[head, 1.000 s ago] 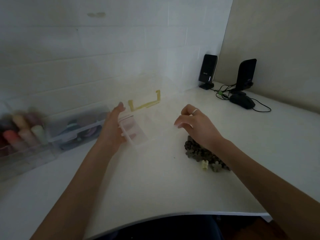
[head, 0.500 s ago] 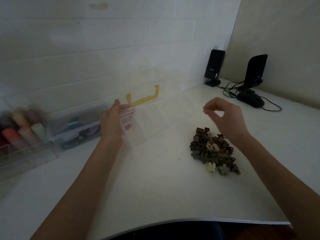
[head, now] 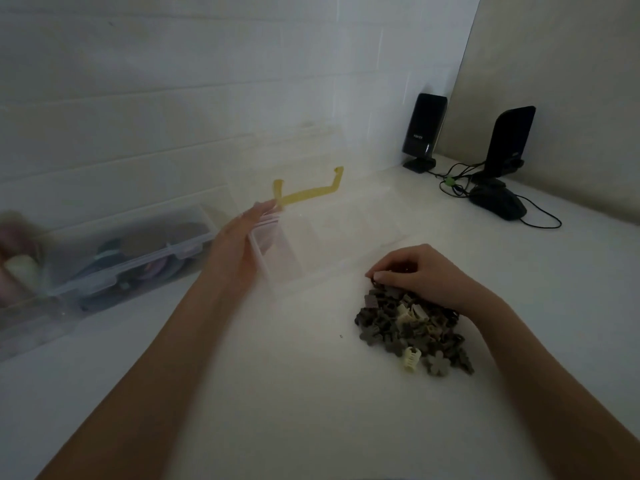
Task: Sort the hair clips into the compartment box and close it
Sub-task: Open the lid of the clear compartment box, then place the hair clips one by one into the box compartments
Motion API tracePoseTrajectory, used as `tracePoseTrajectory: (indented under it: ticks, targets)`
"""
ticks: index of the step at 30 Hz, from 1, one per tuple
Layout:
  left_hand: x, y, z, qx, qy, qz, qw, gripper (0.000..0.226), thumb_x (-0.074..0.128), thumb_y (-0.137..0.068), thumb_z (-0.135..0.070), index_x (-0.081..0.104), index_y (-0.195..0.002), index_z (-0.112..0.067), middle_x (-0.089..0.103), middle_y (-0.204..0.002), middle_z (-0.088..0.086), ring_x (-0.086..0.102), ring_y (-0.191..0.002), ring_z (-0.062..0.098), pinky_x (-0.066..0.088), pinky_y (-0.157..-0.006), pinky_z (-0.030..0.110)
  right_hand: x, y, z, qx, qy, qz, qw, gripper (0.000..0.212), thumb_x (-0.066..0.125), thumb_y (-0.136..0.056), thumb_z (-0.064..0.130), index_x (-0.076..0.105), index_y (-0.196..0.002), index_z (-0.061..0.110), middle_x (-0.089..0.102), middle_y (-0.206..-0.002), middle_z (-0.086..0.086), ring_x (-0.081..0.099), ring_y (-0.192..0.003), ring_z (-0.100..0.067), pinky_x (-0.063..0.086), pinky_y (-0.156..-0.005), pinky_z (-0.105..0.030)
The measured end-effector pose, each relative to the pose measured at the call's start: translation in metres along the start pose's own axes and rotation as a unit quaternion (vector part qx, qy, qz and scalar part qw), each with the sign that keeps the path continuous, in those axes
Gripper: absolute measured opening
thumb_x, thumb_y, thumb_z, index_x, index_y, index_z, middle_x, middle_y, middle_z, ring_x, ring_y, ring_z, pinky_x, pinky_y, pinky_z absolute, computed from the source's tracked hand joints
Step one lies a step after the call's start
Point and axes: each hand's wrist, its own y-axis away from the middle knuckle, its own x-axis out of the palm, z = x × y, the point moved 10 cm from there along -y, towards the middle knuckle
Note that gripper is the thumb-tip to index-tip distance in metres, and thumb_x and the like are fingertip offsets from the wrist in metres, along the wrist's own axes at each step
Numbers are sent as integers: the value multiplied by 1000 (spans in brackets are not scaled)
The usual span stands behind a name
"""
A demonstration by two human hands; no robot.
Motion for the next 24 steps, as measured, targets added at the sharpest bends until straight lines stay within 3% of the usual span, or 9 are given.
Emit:
tracePoseTrajectory:
  ticks: [2,4,7,10,14,18,20,22,24]
  targets:
    - [1,1,3,-16,-8,8,1000,33,79,-58,-33,72,-88,-20,71,-88,-8,63,-88,11,45,-89,30,0,2,9,-35,-13,-32,999,8,71,-82,18,76,-87,22,74,-84,9,67,-81,-4,51,-78,-14]
    - [-5,-1,6,-40,-26,2,999,25,80,-66,-34,74,-87,-23,72,-94,-10,62,-90,11,45,-90,35,-1,4,17,-63,-27,-59,996,7,71,-82,15,76,-85,19,74,-83,10,67,-82,-3,50,-80,-16]
    - [-14,-6,9,-52,-46,1,998,20,71,-81,-38,73,-100,-31,70,-110,-14,60,-97,14,44,-92,42,-5,8,25,-85,-46,-76,992,6,72,-81,15,76,-84,17,74,-86,11,67,-88,-2,50,-86,-23]
    - [-14,-5,9,-39,-50,13,998,17,57,-94,-39,73,-98,-36,68,-117,-19,58,-114,15,43,-96,44,-9,11,29,-98,-61,-90,989,4,71,-82,13,74,-83,15,74,-93,9,66,-91,-3,51,-87,-28]
    - [-14,3,5,4,-23,-60,998,23,49,-100,-35,70,-95,-26,73,-99,-12,69,-87,12,47,-83,33,-9,15,35,-117,-37,-94,988,4,68,-85,14,68,-82,16,74,-85,5,68,-80,-6,50,-79,-28]
    - [-20,7,8,39,-6,-135,990,29,49,-100,-35,67,-84,-18,72,-86,-4,70,-69,12,48,-75,28,-13,21,47,-138,-140,-99,975,11,70,-79,3,66,-88,7,73,-80,-6,70,-67,-22,58,-67,-29]
    - [-20,6,10,42,10,-136,990,29,52,-100,-31,67,-82,-14,72,-73,-3,70,-62,11,50,-64,23,-13,20,51,-143,-182,-101,968,16,70,-77,-3,65,-88,8,71,-77,-3,68,-61,-18,55,-59,-25]
    - [-19,6,11,42,25,-136,989,29,53,-99,-28,66,-80,-10,71,-62,-3,68,-54,10,51,-55,19,-9,17,58,-152,-187,-94,966,18,70,-77,-6,65,-89,6,69,-79,-3,67,-64,-17,56,-61,-23]
    - [-15,6,9,48,14,-124,991,27,54,-99,-26,67,-82,-10,72,-63,-5,69,-56,10,54,-63,21,-3,12,70,-165,-177,-75,967,18,69,-78,-6,67,-93,4,70,-87,-9,69,-75,-25,59,-71,-31]
